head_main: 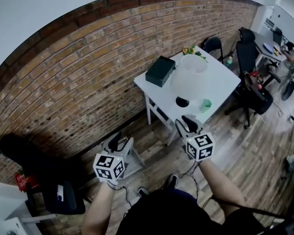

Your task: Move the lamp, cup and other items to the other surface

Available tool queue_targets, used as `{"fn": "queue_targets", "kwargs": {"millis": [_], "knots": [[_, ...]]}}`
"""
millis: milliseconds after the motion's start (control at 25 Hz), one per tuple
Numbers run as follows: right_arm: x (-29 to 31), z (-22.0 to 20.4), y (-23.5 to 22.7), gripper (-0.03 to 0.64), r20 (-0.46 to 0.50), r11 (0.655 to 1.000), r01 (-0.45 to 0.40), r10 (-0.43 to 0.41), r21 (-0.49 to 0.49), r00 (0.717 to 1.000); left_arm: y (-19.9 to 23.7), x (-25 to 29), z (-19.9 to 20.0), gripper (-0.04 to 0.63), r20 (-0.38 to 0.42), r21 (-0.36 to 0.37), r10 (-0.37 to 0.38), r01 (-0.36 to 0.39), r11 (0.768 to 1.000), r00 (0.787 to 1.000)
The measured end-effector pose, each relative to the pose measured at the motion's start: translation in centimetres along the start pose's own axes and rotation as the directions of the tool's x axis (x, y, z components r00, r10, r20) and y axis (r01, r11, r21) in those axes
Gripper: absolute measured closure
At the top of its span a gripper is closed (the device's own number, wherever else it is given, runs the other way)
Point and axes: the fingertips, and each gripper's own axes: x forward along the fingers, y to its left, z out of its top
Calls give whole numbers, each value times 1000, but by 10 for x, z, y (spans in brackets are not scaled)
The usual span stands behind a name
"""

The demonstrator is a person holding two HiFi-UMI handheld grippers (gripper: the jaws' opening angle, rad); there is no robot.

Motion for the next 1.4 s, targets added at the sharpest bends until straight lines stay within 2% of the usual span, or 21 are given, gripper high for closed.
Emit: {"fn": "queue_targets", "kwargs": {"millis": [120, 280, 560, 720, 920, 1400], "knots": [[0, 13, 34, 545, 35, 999, -37, 38, -30, 999, -6, -10, 19, 412, 32, 11, -10, 10, 1000, 999], [0, 32, 63, 609, 67, 998, -60, 60, -14, 996, -7, -26, 44, 488, 81, 52, -20, 15, 999, 996], [-4, 42, 86, 612, 99, 997, -64, 67, -31, 993, -2, -50, 66, 579, 136, 114, -7, -8, 993, 991], [-8, 48, 95, 612, 118, 996, -53, 62, -74, 991, -6, -55, 68, 589, 143, 137, -29, 9, 991, 989], [-11, 51, 104, 614, 123, 993, -48, 61, -112, 991, -6, -59, 64, 589, 141, 126, -42, 24, 992, 989], [-9, 52, 108, 614, 126, 991, -56, 72, -121, 989, 5, -67, 57, 589, 144, 105, -6, -9, 994, 990]]}}
